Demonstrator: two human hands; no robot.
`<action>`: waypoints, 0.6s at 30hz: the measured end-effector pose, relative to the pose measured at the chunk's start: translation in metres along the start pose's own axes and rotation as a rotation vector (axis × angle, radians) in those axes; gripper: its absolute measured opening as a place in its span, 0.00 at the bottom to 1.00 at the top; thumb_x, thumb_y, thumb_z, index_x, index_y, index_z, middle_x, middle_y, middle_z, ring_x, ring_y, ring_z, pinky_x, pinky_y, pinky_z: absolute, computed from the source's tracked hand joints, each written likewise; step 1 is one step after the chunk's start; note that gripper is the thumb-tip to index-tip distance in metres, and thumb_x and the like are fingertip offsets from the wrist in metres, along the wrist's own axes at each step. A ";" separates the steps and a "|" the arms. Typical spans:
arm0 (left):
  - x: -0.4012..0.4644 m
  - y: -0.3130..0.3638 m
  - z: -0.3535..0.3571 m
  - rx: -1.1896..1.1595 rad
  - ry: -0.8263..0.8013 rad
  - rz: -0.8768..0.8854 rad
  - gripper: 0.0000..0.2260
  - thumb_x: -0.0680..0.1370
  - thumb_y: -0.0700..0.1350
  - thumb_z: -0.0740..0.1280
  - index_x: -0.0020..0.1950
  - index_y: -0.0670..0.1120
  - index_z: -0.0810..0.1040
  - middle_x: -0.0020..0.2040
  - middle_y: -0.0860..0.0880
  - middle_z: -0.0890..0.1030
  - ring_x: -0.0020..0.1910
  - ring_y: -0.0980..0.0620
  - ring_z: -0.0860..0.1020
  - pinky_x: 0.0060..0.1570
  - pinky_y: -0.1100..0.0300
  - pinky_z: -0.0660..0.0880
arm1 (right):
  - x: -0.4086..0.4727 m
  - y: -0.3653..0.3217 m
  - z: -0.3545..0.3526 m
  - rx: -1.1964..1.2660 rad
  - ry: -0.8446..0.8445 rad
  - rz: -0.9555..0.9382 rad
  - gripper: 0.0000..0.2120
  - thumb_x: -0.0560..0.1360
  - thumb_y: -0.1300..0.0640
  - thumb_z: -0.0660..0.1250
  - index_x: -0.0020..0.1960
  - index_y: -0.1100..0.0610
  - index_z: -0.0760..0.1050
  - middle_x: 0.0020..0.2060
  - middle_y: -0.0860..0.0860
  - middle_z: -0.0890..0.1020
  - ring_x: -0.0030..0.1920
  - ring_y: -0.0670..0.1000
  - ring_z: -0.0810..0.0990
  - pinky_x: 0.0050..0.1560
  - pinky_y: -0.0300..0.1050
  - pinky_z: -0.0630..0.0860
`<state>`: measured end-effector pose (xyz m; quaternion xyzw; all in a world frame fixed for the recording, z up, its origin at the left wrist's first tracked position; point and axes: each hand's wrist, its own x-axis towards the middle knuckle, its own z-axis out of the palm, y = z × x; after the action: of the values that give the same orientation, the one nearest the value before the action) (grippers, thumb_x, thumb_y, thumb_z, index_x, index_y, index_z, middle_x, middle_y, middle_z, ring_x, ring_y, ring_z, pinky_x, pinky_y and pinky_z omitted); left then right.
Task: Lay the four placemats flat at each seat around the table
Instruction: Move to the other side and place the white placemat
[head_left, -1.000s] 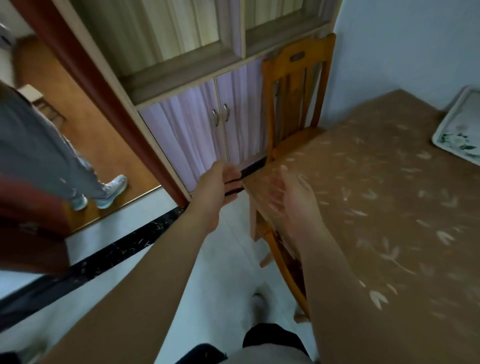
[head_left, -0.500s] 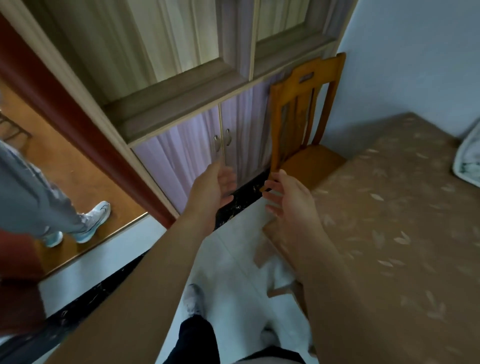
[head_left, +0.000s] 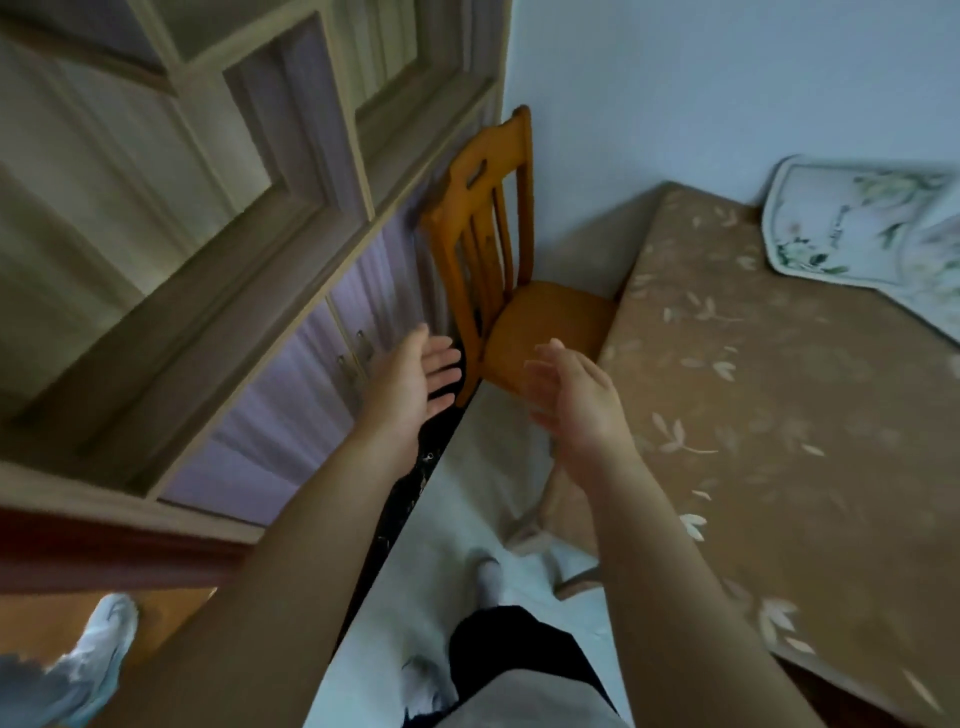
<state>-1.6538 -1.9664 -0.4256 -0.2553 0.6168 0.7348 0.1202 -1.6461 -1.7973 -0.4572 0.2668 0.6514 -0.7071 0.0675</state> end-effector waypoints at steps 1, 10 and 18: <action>0.011 0.005 0.007 0.004 -0.011 -0.014 0.19 0.86 0.54 0.56 0.64 0.44 0.79 0.60 0.45 0.83 0.58 0.48 0.81 0.56 0.53 0.77 | 0.010 -0.003 -0.002 0.017 0.030 -0.002 0.15 0.79 0.40 0.65 0.56 0.47 0.83 0.52 0.46 0.87 0.54 0.50 0.85 0.49 0.49 0.79; 0.121 0.050 0.088 0.217 -0.115 0.048 0.18 0.85 0.56 0.55 0.63 0.49 0.80 0.57 0.50 0.85 0.55 0.52 0.83 0.52 0.55 0.78 | 0.126 -0.037 -0.017 0.199 0.170 0.047 0.14 0.80 0.41 0.65 0.53 0.48 0.84 0.50 0.48 0.88 0.53 0.51 0.86 0.53 0.51 0.82; 0.180 0.079 0.178 0.369 -0.277 0.053 0.17 0.85 0.56 0.56 0.59 0.49 0.81 0.56 0.49 0.86 0.56 0.51 0.83 0.56 0.50 0.78 | 0.181 -0.068 -0.057 0.389 0.334 0.040 0.12 0.82 0.45 0.64 0.54 0.50 0.83 0.52 0.51 0.87 0.54 0.54 0.85 0.59 0.55 0.79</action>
<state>-1.8845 -1.8361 -0.4341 -0.1095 0.7246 0.6407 0.2292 -1.8137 -1.6876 -0.4816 0.4005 0.5000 -0.7637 -0.0797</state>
